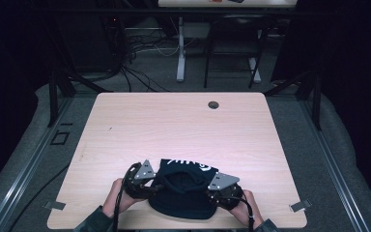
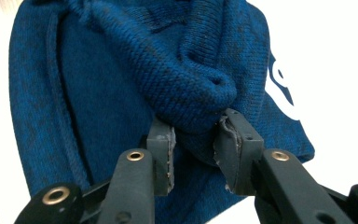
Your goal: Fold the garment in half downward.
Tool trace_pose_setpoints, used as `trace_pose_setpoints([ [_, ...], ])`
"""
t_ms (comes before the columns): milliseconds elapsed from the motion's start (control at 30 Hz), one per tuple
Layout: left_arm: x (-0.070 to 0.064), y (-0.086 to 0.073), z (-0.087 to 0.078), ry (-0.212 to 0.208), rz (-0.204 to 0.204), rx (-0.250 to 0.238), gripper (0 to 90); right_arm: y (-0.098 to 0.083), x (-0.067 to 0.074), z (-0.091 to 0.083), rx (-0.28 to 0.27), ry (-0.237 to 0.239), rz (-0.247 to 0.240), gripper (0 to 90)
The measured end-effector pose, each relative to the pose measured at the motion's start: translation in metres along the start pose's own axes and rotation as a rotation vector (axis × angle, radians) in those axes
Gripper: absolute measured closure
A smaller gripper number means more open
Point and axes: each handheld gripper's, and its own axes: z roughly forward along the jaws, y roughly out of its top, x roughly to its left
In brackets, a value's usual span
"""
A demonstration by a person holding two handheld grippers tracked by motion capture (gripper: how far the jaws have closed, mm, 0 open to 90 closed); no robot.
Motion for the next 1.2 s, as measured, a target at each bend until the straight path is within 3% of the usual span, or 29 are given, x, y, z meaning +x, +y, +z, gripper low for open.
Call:
trace_pose_setpoints([
  [133,0.005,-0.005,-0.007,0.021,-0.024,-0.001,50.2,-0.004,0.000,-0.005,0.021,0.013,-0.004,65.0],
  [233,0.013,-0.008,-0.015,0.054,-0.063,-0.037,50.1,-0.007,0.000,-0.011,0.021,0.030,0.008,61.2],
  [300,0.016,-0.007,-0.018,0.074,-0.073,-0.052,49.2,-0.007,-0.002,-0.015,0.023,0.053,0.029,54.3],
  [367,0.016,-0.006,-0.019,0.080,-0.075,-0.058,48.3,-0.008,-0.003,-0.017,0.019,0.060,0.036,52.9],
  [400,0.017,-0.005,-0.019,0.083,-0.079,-0.065,47.7,-0.009,-0.005,-0.022,0.021,0.087,0.049,45.7],
  [467,0.018,-0.002,-0.017,0.100,-0.082,-0.071,45.2,-0.009,-0.008,-0.025,0.020,0.094,0.076,45.0],
  [600,0.021,0.006,-0.011,0.108,-0.082,-0.077,41.0,-0.009,-0.016,-0.033,-0.038,0.123,0.139,42.8],
  [700,0.022,0.011,-0.009,0.110,-0.081,-0.086,38.8,-0.008,-0.021,-0.038,-0.073,0.109,0.174,42.6],
  [733,0.023,0.016,-0.006,0.116,-0.082,-0.100,37.1,-0.005,-0.025,-0.042,-0.098,0.065,0.209,42.8],
  [800,0.024,0.019,-0.005,0.116,-0.085,-0.110,35.1,-0.004,-0.028,-0.042,-0.106,0.047,0.233,42.7],
  [900,0.022,0.027,0.003,0.112,-0.077,-0.122,32.6,0.007,-0.031,-0.029,-0.114,-0.014,0.297,42.3],
  [1000,0.016,0.033,0.012,0.087,-0.051,-0.120,29.8,0.016,-0.028,-0.013,-0.088,-0.031,0.318,41.5],
  [1067,0.012,0.035,0.019,0.051,-0.031,-0.113,28.9,0.020,-0.026,-0.002,-0.050,-0.038,0.308,40.7],
  [1100,0.007,0.034,0.026,0.034,-0.008,-0.082,28.2,0.021,-0.024,0.003,-0.030,-0.029,0.304,39.6],
  [1200,0.003,0.030,0.031,0.012,0.005,-0.052,27.9,0.020,-0.018,0.011,0.010,-0.013,0.289,38.0],
])
